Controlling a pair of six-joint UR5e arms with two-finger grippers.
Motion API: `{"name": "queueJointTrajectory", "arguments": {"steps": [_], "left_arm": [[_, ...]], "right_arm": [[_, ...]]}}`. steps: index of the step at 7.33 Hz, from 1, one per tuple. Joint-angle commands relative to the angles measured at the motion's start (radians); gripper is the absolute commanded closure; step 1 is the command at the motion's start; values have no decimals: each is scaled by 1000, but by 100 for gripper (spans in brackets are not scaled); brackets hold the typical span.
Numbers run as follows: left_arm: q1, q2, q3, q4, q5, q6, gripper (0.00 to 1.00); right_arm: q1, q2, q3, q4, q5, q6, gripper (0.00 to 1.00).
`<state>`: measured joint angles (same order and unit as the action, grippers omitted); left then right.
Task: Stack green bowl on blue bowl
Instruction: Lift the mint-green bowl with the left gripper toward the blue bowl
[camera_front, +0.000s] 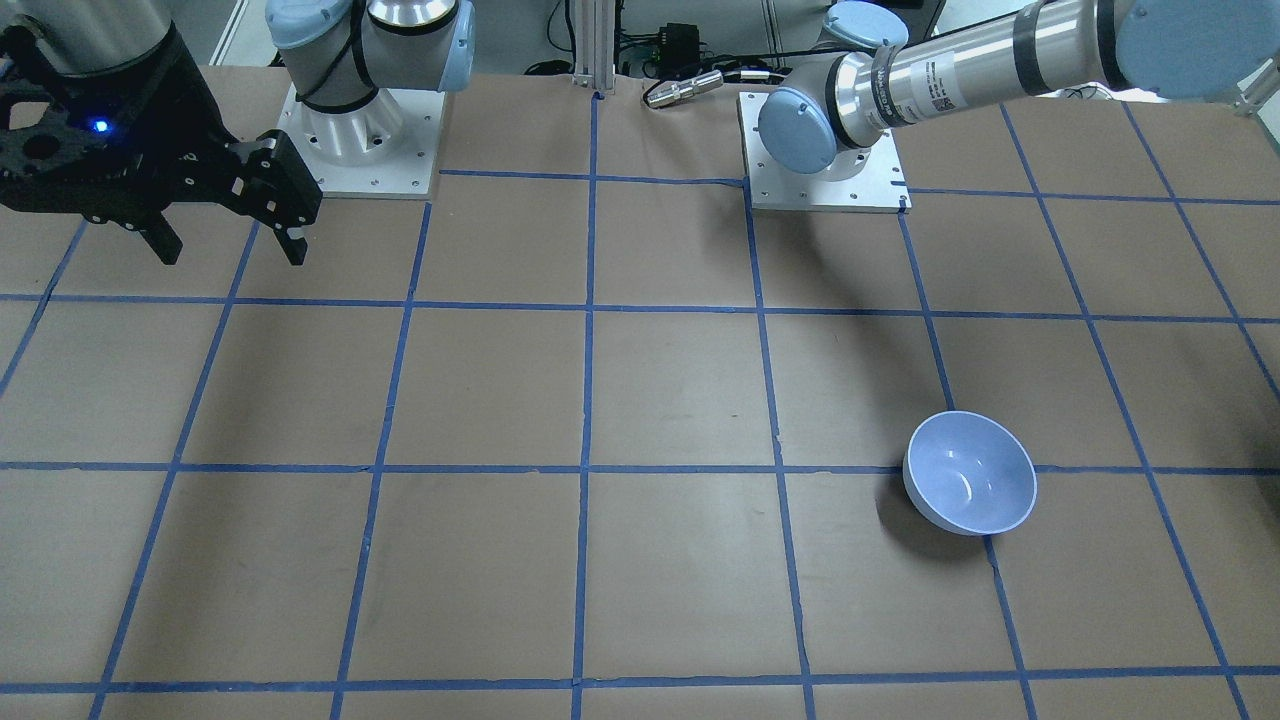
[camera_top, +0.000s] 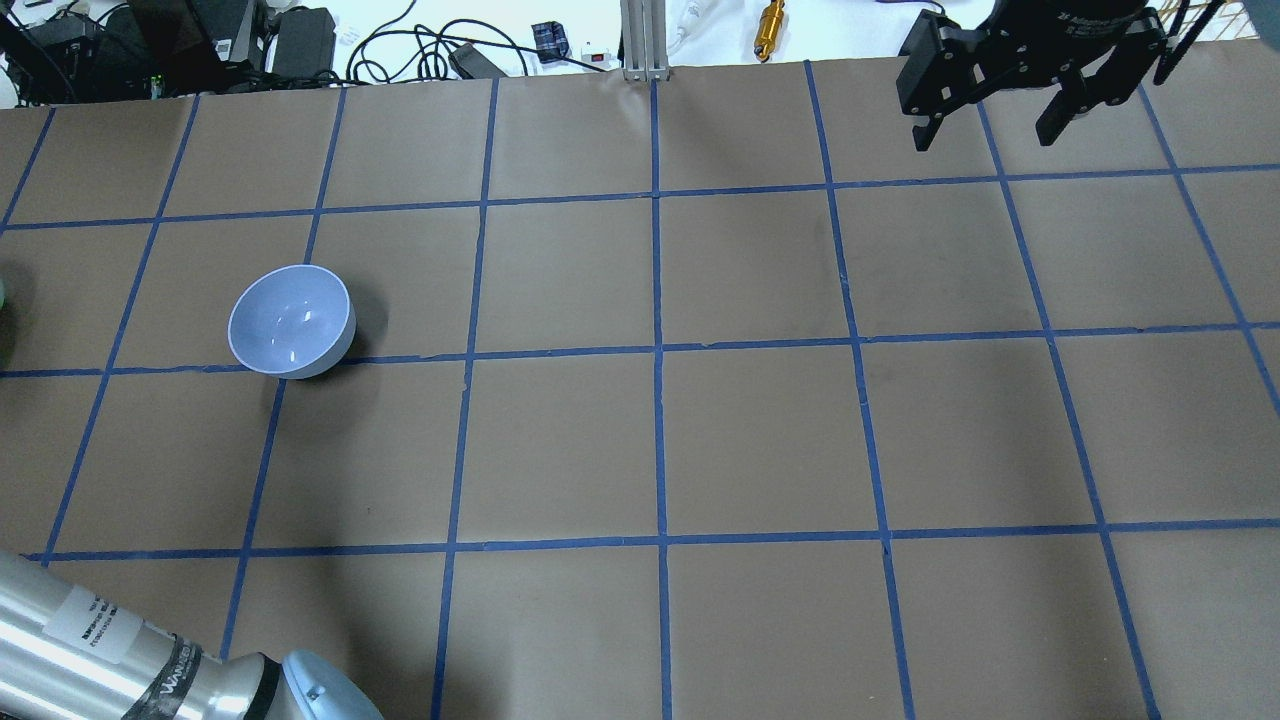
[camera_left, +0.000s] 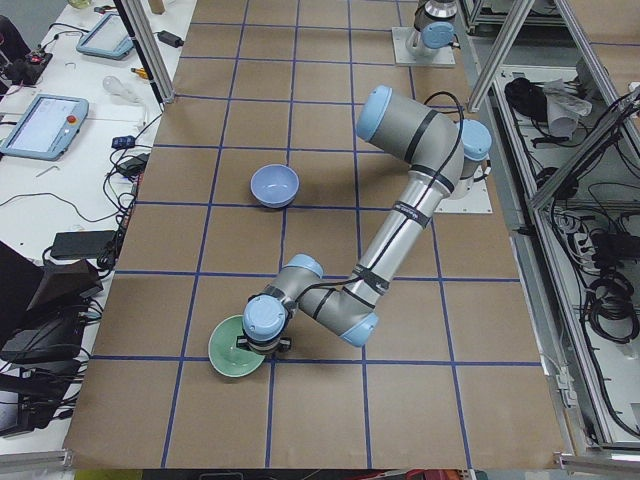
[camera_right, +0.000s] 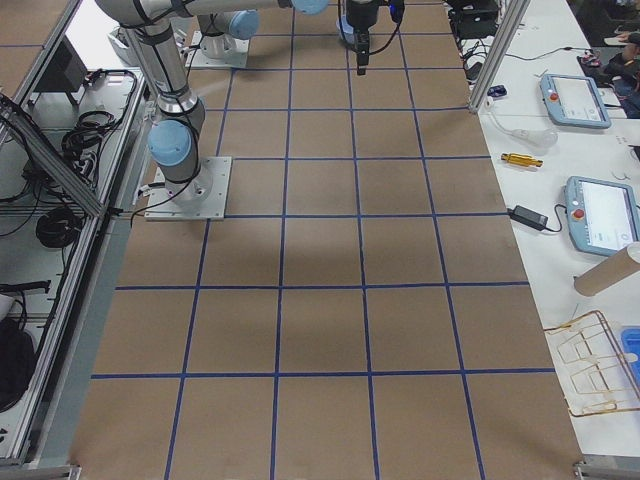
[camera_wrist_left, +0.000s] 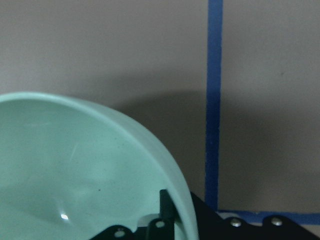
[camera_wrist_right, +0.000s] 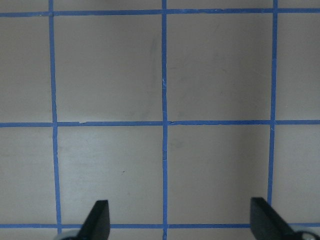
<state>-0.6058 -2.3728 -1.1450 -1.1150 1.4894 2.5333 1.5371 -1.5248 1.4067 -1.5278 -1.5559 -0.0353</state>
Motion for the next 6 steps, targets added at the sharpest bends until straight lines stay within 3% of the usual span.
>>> {"name": "queueJointTrajectory", "arguments": {"steps": [1, 6], "left_arm": [[-11, 107, -45, -52, 8, -25, 100], [-167, 481, -425, -48, -9, -330, 100]], "right_arm": [[0, 0, 0, 0, 0, 1, 0], [0, -1, 0, 0, 0, 2, 0]]}}
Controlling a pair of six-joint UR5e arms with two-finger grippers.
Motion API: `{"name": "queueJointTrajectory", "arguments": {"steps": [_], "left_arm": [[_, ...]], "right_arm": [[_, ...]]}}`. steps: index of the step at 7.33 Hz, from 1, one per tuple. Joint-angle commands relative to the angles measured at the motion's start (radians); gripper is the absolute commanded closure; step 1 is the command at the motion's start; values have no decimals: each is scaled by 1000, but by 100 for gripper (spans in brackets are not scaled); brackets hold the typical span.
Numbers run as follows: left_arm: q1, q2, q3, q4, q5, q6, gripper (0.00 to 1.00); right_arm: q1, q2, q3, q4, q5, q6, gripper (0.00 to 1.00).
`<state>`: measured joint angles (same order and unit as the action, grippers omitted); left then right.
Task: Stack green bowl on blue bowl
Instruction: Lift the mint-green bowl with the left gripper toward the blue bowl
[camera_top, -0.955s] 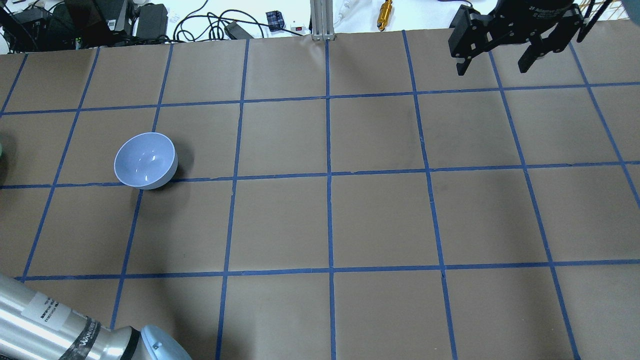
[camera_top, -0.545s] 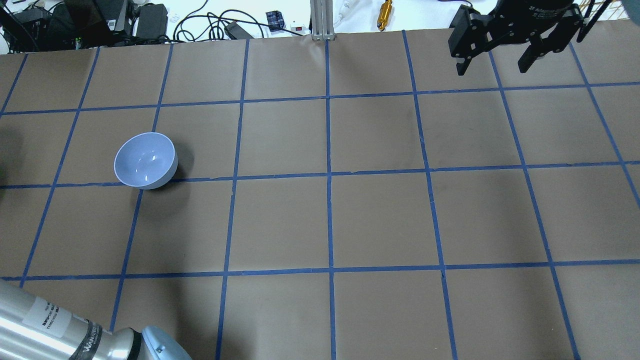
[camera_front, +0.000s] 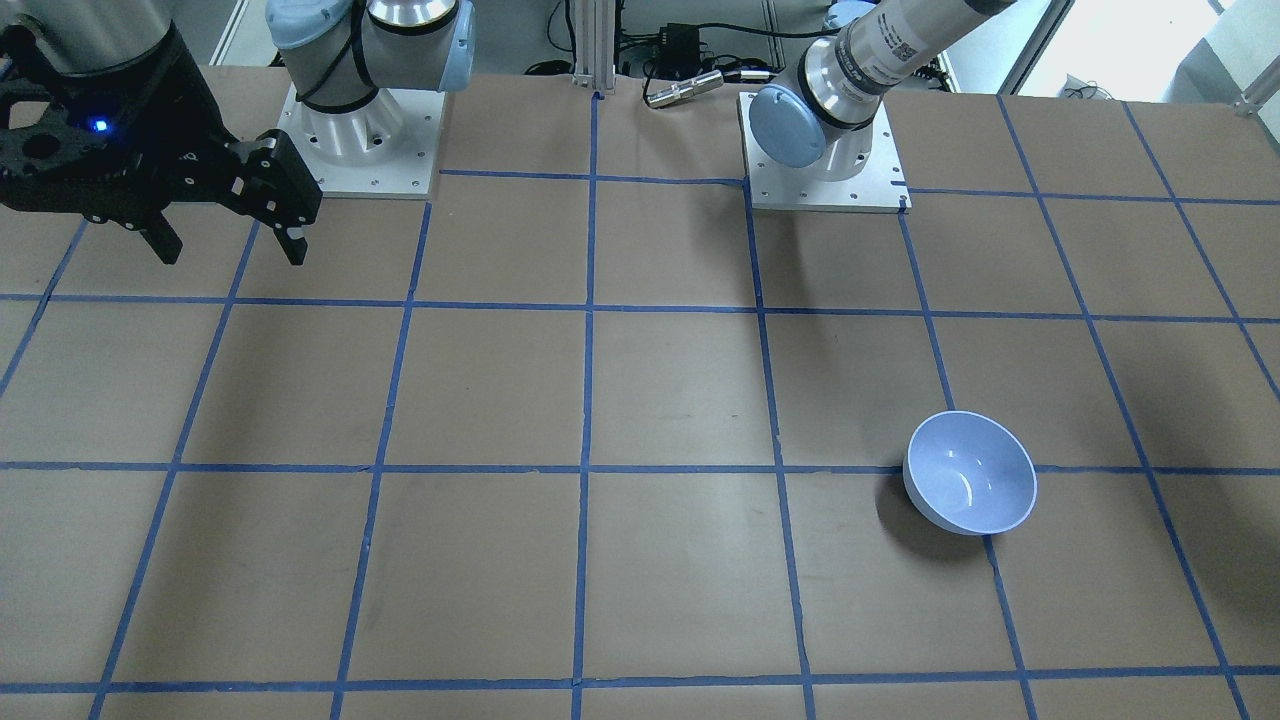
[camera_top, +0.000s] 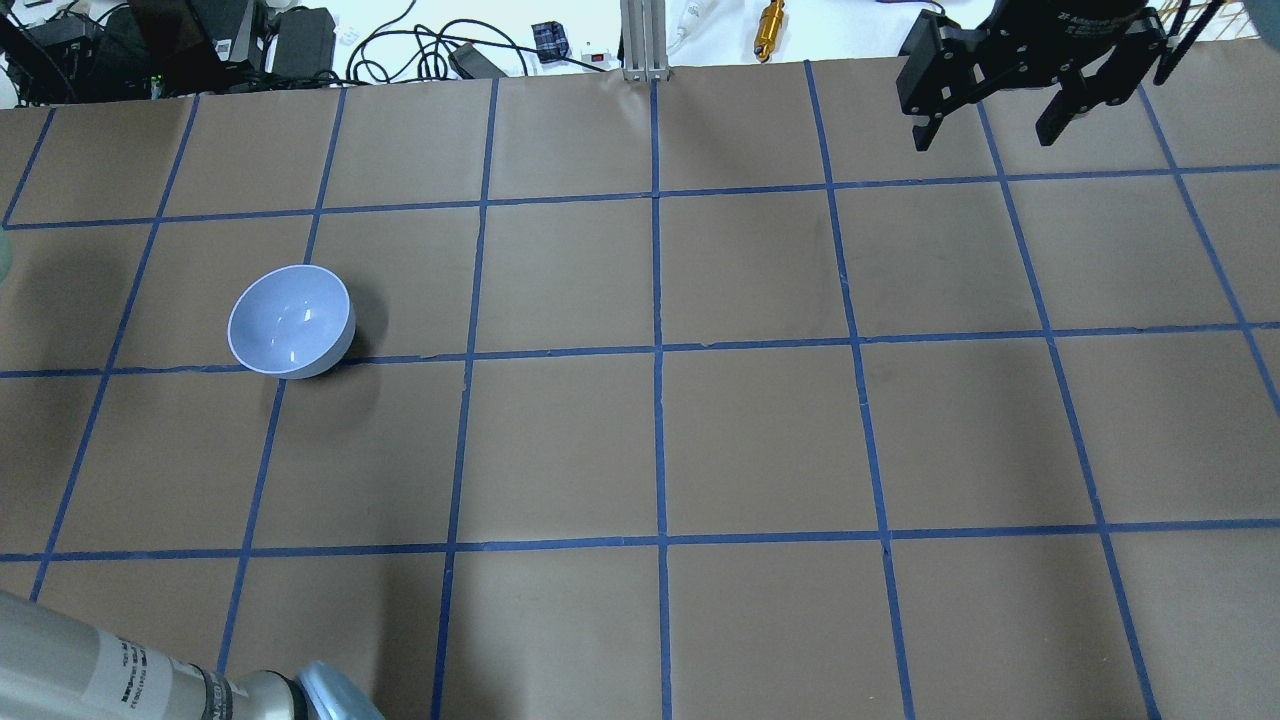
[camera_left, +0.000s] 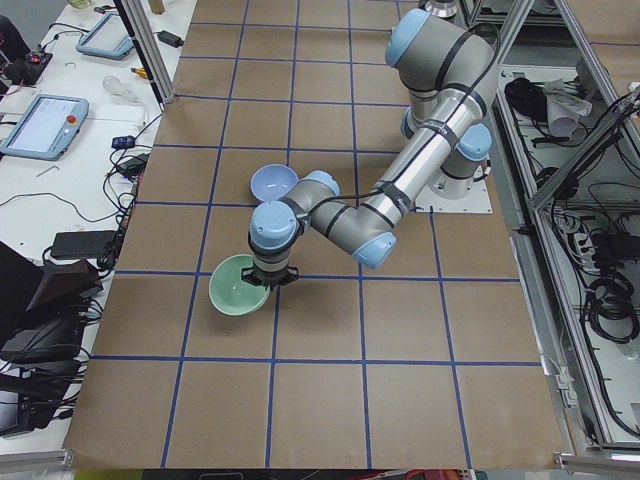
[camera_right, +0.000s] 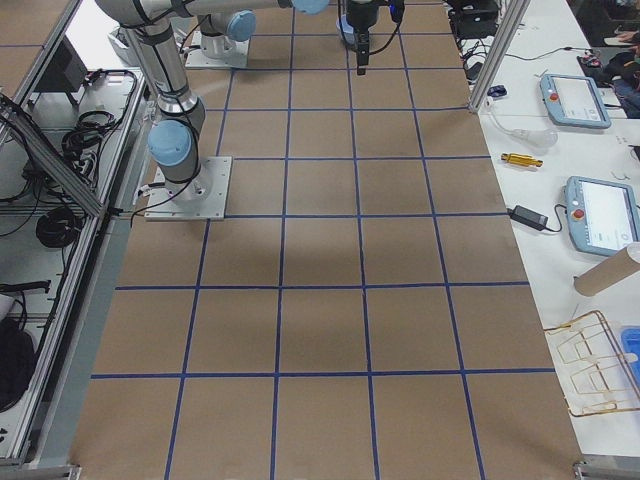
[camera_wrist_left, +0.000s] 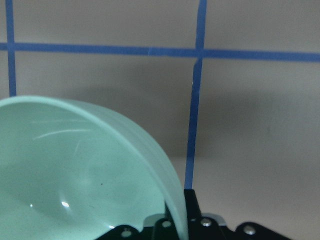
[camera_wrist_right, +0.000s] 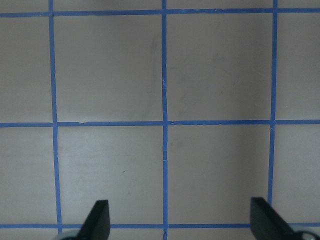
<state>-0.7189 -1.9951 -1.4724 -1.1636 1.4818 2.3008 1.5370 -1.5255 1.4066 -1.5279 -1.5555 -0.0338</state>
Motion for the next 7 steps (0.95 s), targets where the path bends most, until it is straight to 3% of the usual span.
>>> {"name": "queueJointTrajectory", "arguments": {"steps": [1, 4, 6, 7], "left_arm": [[-97, 186, -191, 1, 5, -201, 100], [-322, 393, -382, 4, 23, -473, 100], [-428, 395, -437, 36, 54, -599, 100], [-451, 369, -500, 117, 54, -616, 100]], "right_arm": [[0, -1, 0, 0, 0, 0, 0], [0, 1, 0, 0, 0, 2, 0], [0, -1, 0, 0, 0, 2, 0], [0, 1, 0, 0, 0, 2, 0]]}}
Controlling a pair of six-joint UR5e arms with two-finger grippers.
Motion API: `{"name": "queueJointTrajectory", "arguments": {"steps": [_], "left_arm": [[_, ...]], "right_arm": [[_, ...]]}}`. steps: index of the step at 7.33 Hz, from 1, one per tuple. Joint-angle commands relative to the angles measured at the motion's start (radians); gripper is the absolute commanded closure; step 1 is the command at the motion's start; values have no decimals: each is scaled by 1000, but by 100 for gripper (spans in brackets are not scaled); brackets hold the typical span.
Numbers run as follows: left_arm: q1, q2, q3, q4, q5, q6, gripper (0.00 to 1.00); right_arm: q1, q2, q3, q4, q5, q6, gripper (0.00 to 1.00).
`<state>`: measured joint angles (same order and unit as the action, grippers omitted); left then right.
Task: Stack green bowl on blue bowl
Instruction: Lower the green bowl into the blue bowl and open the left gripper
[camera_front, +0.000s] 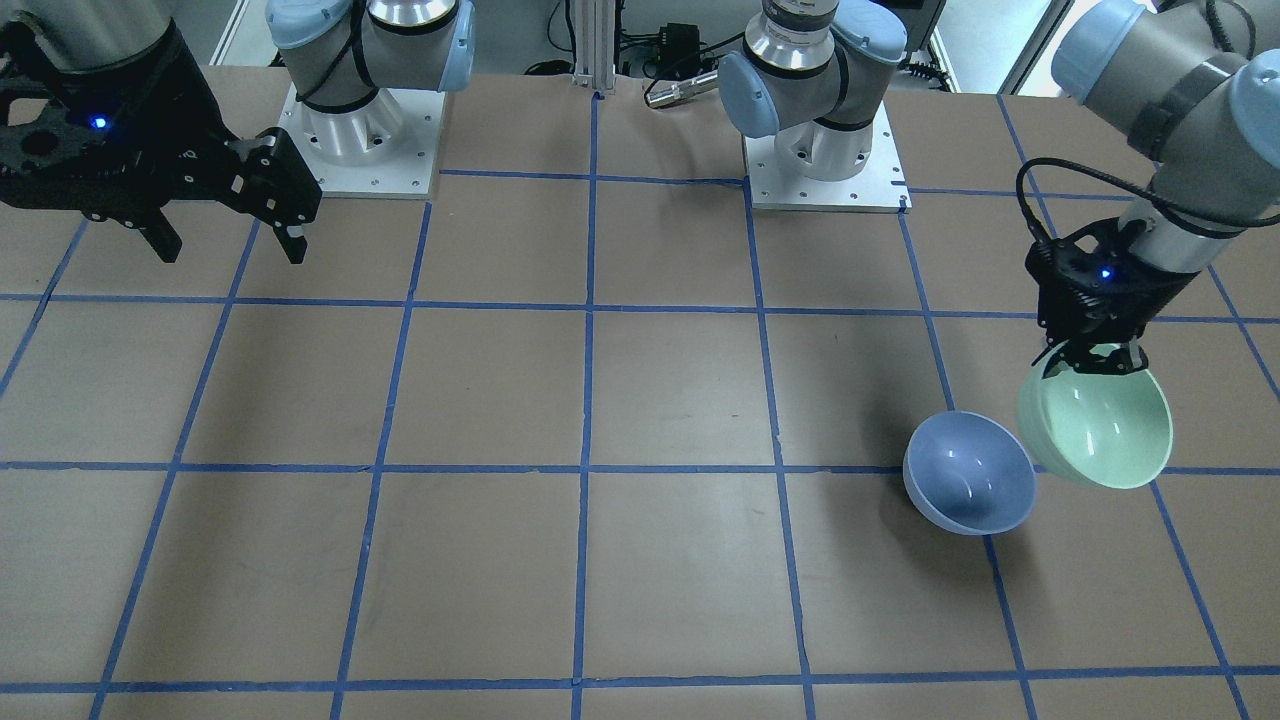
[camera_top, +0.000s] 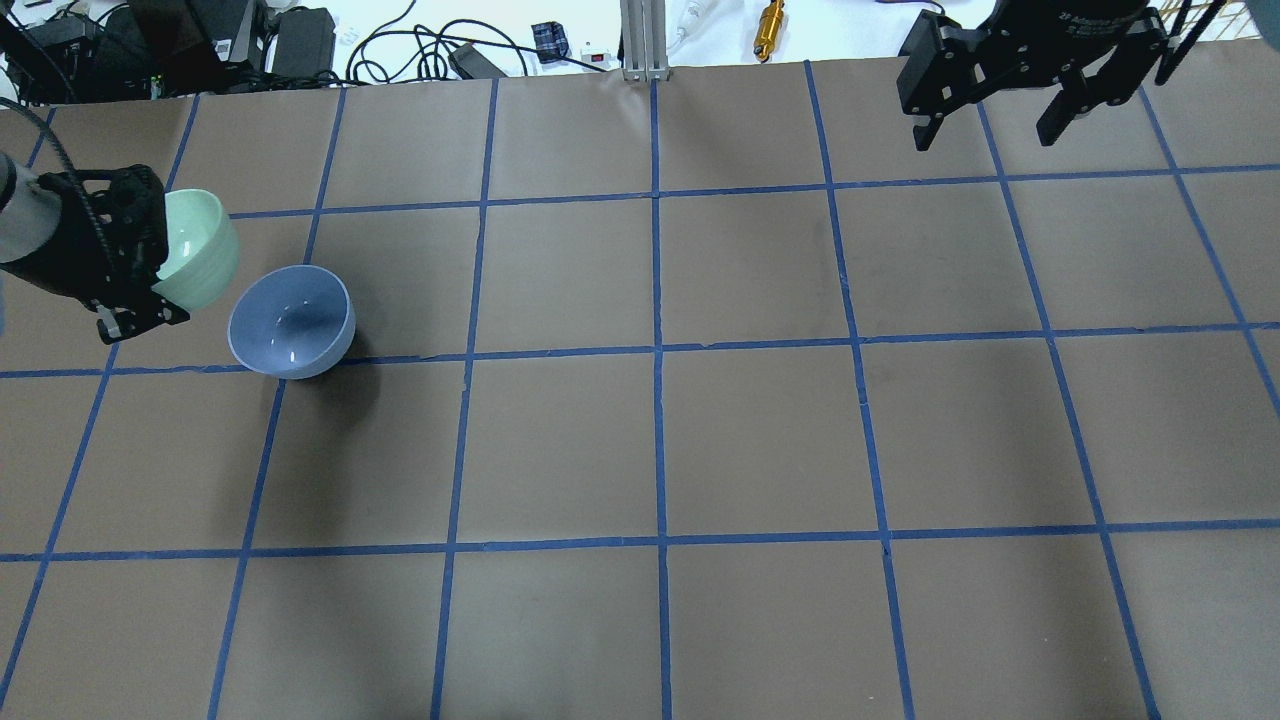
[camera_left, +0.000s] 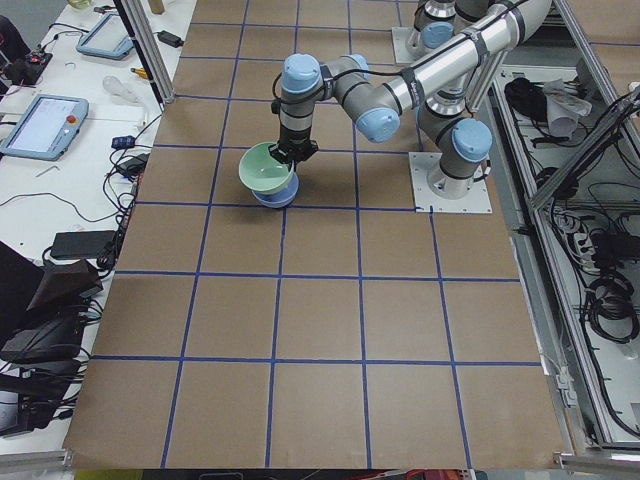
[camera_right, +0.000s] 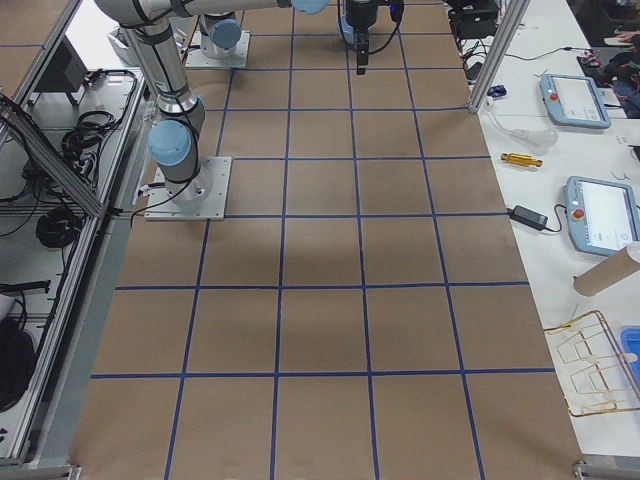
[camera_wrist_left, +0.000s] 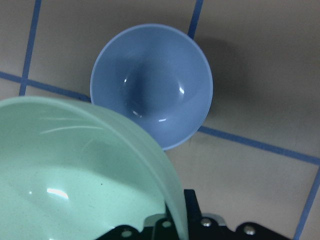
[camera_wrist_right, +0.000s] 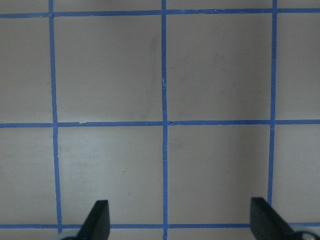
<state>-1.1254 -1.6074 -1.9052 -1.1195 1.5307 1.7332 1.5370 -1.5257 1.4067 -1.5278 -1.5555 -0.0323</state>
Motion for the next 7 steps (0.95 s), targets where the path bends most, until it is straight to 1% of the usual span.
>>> {"name": "queueJointTrajectory", "arguments": {"steps": [1, 2, 4, 5, 6, 7], "left_arm": [[-54, -40, -127, 184, 8, -46, 100], [-54, -64, -136, 228, 18, -49, 100], [-54, -104, -135, 259, 17, -52, 100], [-54, -117, -135, 251, 5, -93, 1], [-56, -115, -133, 250, 11, -157, 0], [-63, -83, -123, 244, 20, -179, 0]], "right_arm": [[0, 1, 0, 0, 0, -1, 0], [0, 1, 0, 0, 0, -1, 0], [0, -1, 0, 0, 0, -1, 0], [0, 1, 0, 0, -2, -1, 0], [0, -1, 0, 0, 0, -1, 0], [0, 1, 0, 0, -2, -3, 0]]}}
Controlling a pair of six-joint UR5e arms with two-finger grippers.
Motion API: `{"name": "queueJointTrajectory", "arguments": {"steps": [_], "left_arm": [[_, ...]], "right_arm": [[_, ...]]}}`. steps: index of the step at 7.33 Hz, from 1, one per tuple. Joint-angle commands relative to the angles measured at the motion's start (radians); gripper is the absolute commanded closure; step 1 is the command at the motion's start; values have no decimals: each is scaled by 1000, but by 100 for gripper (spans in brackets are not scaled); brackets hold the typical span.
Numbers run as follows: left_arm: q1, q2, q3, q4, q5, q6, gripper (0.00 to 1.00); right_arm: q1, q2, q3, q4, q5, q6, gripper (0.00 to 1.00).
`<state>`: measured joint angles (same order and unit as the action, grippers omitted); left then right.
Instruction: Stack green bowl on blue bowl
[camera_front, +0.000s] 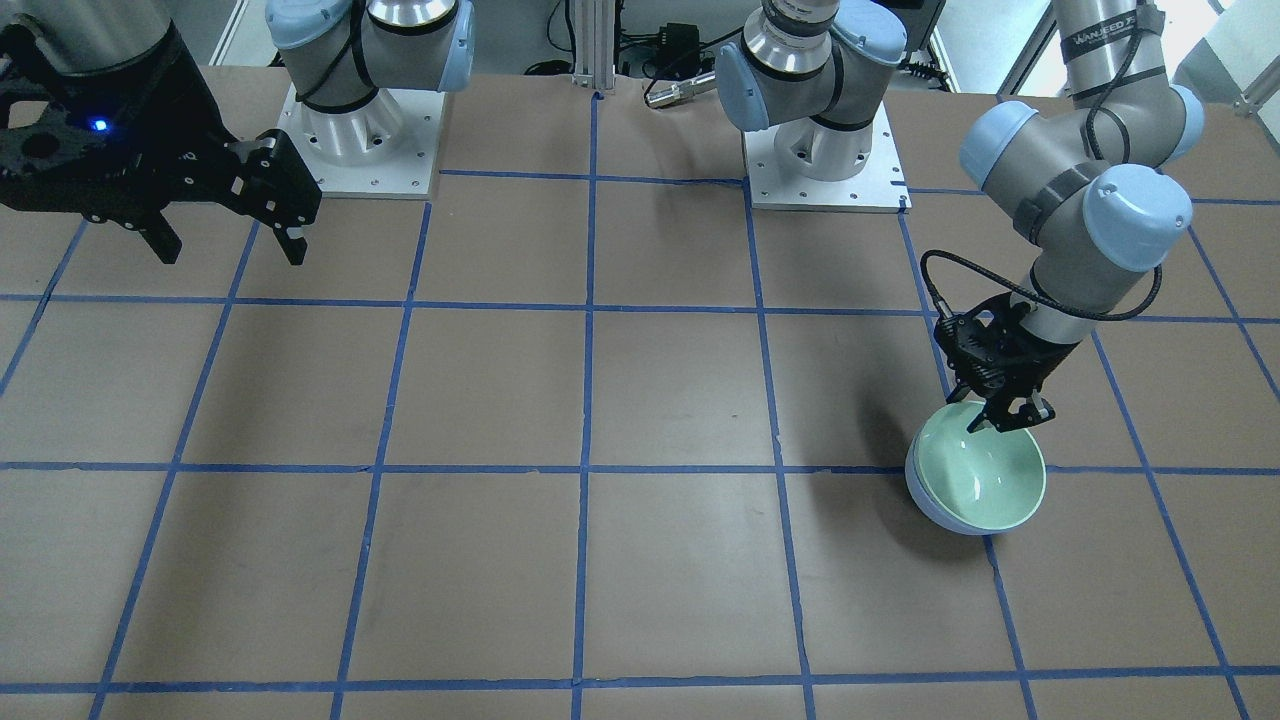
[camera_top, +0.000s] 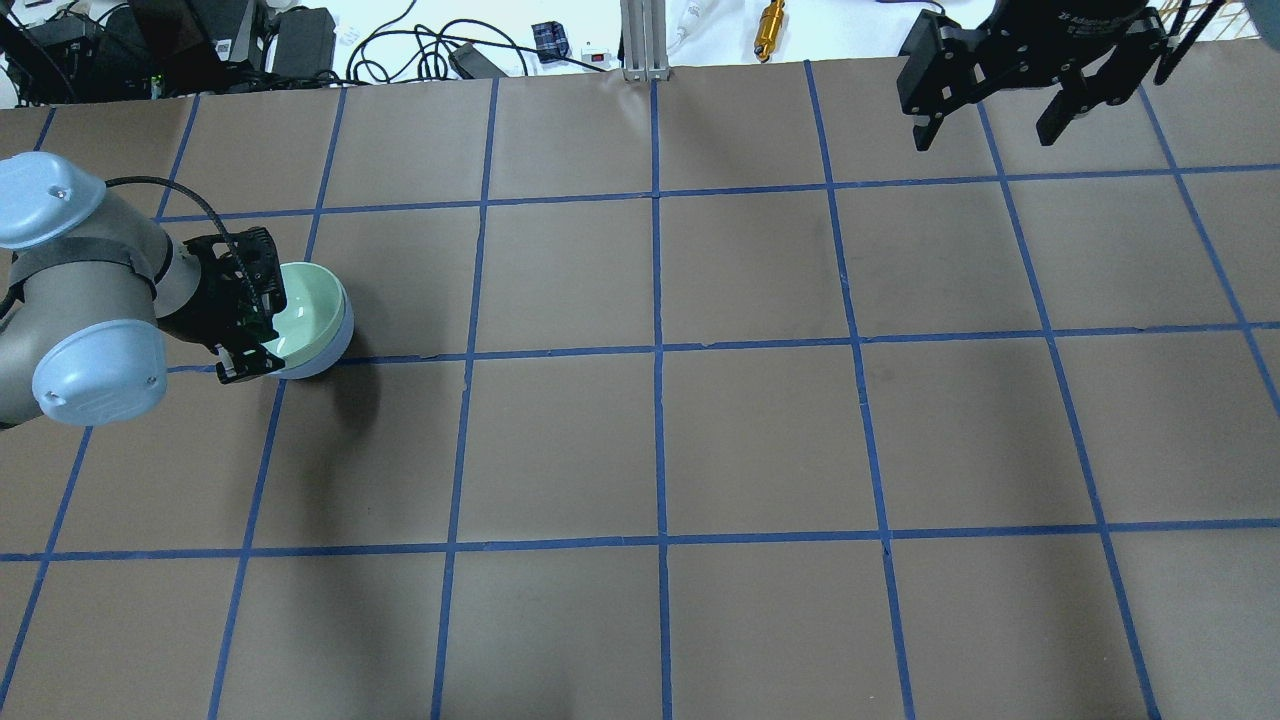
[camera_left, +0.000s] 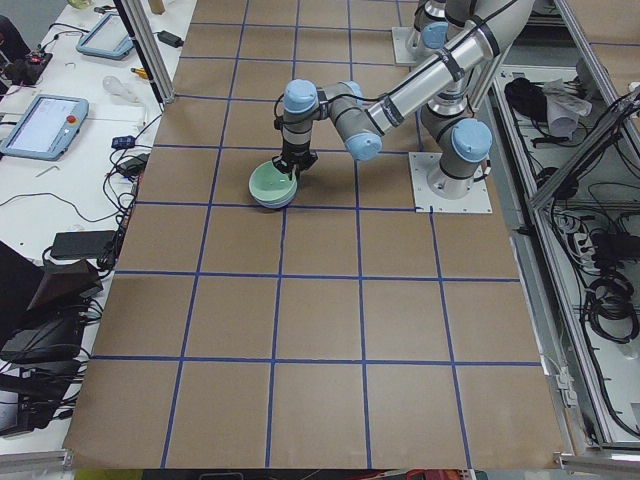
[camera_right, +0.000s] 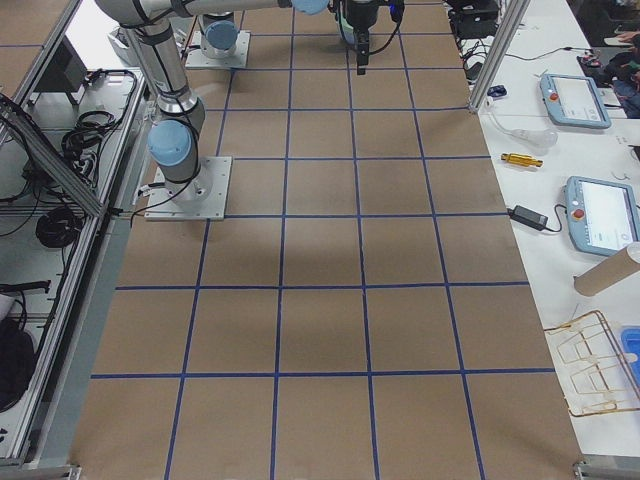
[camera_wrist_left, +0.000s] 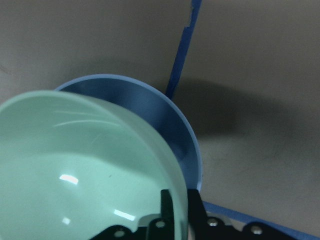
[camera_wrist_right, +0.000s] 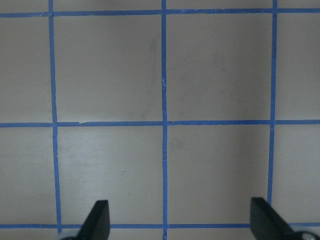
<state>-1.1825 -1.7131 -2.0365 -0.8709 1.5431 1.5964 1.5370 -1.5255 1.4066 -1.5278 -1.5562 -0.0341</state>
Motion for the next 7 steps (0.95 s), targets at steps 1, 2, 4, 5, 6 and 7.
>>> {"name": "queueJointTrajectory", "arguments": {"steps": [1, 2, 4, 5, 6, 7], "left_arm": [[-9, 48, 37, -52, 8, -56, 0], [-9, 91, 103, -176, 8, -105, 0], [-26, 159, 313, -495, 8, -340, 0], [-61, 165, 406, -634, 9, -457, 0], [-119, 156, 441, -683, 8, -738, 0], [-205, 168, 446, -691, 47, -945, 0]], "right_arm": [[0, 1, 0, 0, 1, -1, 0], [0, -1, 0, 0, -1, -1, 0], [0, 1, 0, 0, 1, -1, 0], [0, 1, 0, 0, 1, -1, 0], [0, -1, 0, 0, 1, -1, 0], [0, -1, 0, 0, 1, 0, 0]]}}
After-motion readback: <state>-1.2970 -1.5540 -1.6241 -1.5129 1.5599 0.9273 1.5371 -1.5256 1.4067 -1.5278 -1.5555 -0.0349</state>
